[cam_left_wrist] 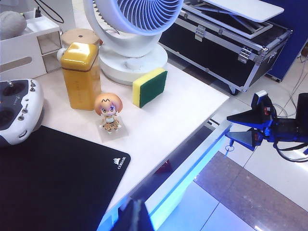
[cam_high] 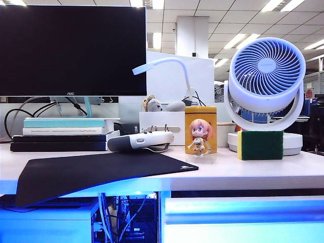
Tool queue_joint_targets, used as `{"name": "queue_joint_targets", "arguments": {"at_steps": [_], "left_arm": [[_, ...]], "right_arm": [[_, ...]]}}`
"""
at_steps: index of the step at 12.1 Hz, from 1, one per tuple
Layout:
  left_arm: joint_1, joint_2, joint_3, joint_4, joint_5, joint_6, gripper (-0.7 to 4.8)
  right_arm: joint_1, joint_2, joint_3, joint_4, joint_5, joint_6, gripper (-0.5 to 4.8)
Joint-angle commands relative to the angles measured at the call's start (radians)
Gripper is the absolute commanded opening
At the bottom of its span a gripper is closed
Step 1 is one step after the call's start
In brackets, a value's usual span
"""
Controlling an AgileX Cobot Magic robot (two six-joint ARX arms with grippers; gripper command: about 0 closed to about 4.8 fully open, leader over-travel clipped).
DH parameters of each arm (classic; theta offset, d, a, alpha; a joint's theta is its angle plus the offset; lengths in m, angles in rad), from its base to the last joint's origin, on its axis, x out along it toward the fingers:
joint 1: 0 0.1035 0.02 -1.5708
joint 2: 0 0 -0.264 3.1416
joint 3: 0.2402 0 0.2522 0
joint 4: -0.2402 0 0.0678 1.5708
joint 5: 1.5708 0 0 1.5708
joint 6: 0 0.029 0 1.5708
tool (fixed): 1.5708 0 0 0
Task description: Open the drawer, place the cleaning sponge inside, then close the drawer.
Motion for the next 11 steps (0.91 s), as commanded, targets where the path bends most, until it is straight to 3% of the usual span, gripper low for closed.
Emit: {"name": "queue_joint_targets", "arguments": {"at_steps": [1, 8, 10, 11], "left_arm": [[0.000, -0.002, 0.005, 0.005, 0.006, 0.001, -0.06], [0.000, -0.002, 0.005, 0.002, 0.006, 0.001, -0.06], [0.000, -0.002, 0.005, -0.011, 0.006, 0.002, -0.06], [0.000, -0.002, 0.005, -0.017, 0.006, 0.004, -0.06]], "right_arm": [[0.000, -0.002, 0.055, 0.016, 0.011, 0.047, 4.79], [-0.006, -0.006, -0.013, 0.018, 0.024, -0.022, 4.79], [-0.060, -0.026, -0.041, 0.018, 0.054, -0.024, 4.79], [-0.100, -0.089, -0.042, 0.018, 0.063, 0.039, 4.71]]}}
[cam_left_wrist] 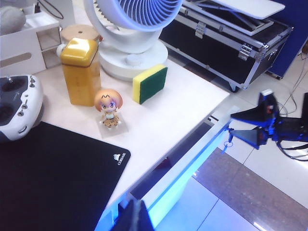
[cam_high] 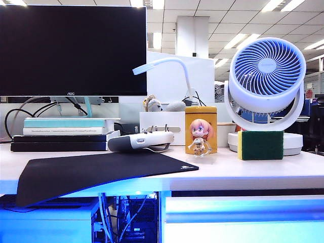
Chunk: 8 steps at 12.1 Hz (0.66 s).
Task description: Open the drawer, place the cleaning sponge inside, then close the drawer.
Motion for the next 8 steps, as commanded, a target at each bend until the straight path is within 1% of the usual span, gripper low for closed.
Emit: {"name": "queue_joint_targets", "arguments": {"at_steps": [1, 2, 3, 4, 5, 6, 7, 8], "left_arm": [[0.000, -0.002, 0.005, -0.002, 0.006, 0.004, -0.06], [0.000, -0.002, 0.005, -0.002, 0.006, 0.004, -0.06], [0.000, -0.002, 0.005, -0.002, 0.006, 0.004, -0.06], [0.000, -0.002, 0.005, -0.001, 0.006, 0.004, -0.06], [0.000, -0.002, 0.005, -0.002, 0.026, 0.004, -0.06], [0.000, -0.002, 0.005, -0.002, 0.043, 0.004, -0.06], [0.000, -0.002, 0.005, -0.002, 0.047, 0.004, -0.06], [0.000, -0.002, 0.005, -0.001, 0.047, 0.005, -0.06]], "right_arm": [[-0.065, -0.114, 0.000, 0.019, 0.011, 0.101, 3.99], [-0.065, -0.166, 0.007, 0.019, 0.009, 0.177, 2.77], [-0.065, -0.196, 0.018, 0.019, -0.003, 0.238, 1.92], [-0.064, -0.226, 0.052, 0.018, -0.025, 0.434, 1.29], [-0.048, -0.284, 0.093, 0.018, -0.072, 0.451, -0.08], [-0.016, -0.401, 0.108, 0.018, -0.013, 0.376, -0.09], [0.001, -0.504, 0.126, 0.011, 0.031, 0.374, -0.09], [0.010, -0.592, 0.160, -0.022, 0.041, 0.373, -0.09]]}}
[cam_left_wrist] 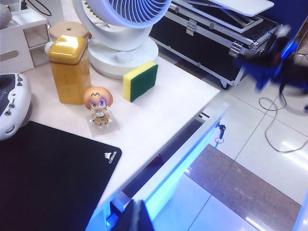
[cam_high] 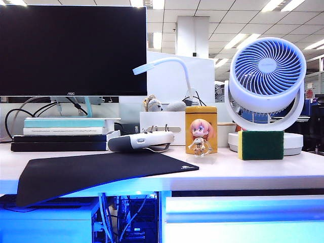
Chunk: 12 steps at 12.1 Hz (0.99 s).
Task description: Open the drawer, place the cleaning sponge inside, then close the drawer.
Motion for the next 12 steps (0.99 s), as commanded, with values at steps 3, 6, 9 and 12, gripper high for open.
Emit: {"name": "queue_joint_targets", "arguments": {"at_steps": [3, 6, 9, 12], "left_arm": [[-0.001, -0.002, 0.005, 0.005, 0.015, 0.005, -0.06], [-0.009, -0.002, 0.005, 0.005, 0.055, 0.012, -0.06], [-0.009, -0.002, 0.005, 0.006, 0.054, 0.017, -0.06], [-0.009, -0.002, 0.005, 0.005, 0.054, 0.027, -0.06]], "right_arm": [[0.015, -0.313, 0.153, -0.213, 0.079, -0.091, -0.09], [0.095, -0.576, 0.412, -1.141, 0.267, -0.699, -0.09], [0.343, -0.594, 0.574, -1.713, 0.547, -1.118, -0.09], [0.557, -0.549, 0.572, -1.880, 0.727, -1.199, -0.09]]}}
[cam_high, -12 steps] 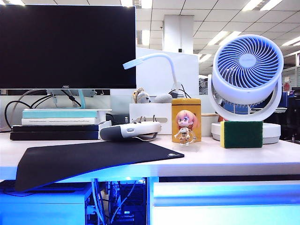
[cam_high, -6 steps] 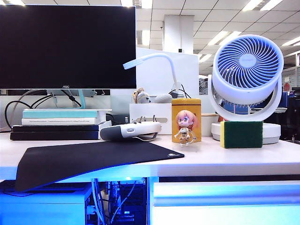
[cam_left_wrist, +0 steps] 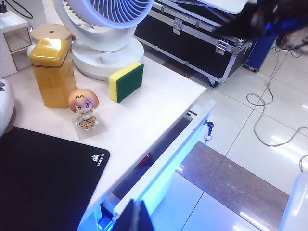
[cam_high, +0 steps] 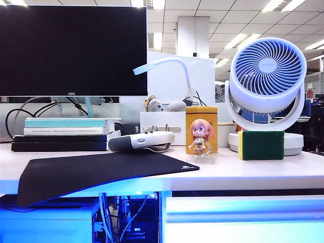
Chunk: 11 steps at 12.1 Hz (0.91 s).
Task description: Open the drawer, place the cleaning sponge inside, then close the drawer.
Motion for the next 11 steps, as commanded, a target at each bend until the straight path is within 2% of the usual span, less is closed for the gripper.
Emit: {"name": "queue_joint_targets", "arguments": {"at_steps": [1, 6, 11], "left_arm": [[0.000, -0.002, 0.005, 0.006, 0.006, 0.006, -0.06], [0.000, -0.002, 0.005, 0.006, 0.006, 0.006, -0.06], [0.000, -0.002, 0.005, 0.006, 0.005, 0.018, -0.06]], "right_arm": [[0.075, 0.119, 0.003, -0.131, 0.061, 0.001, -0.09], [0.079, 0.446, 0.003, -0.072, 0.089, -0.027, -0.09], [0.079, 0.515, -0.046, -0.005, 0.095, -0.035, -0.09]]}}
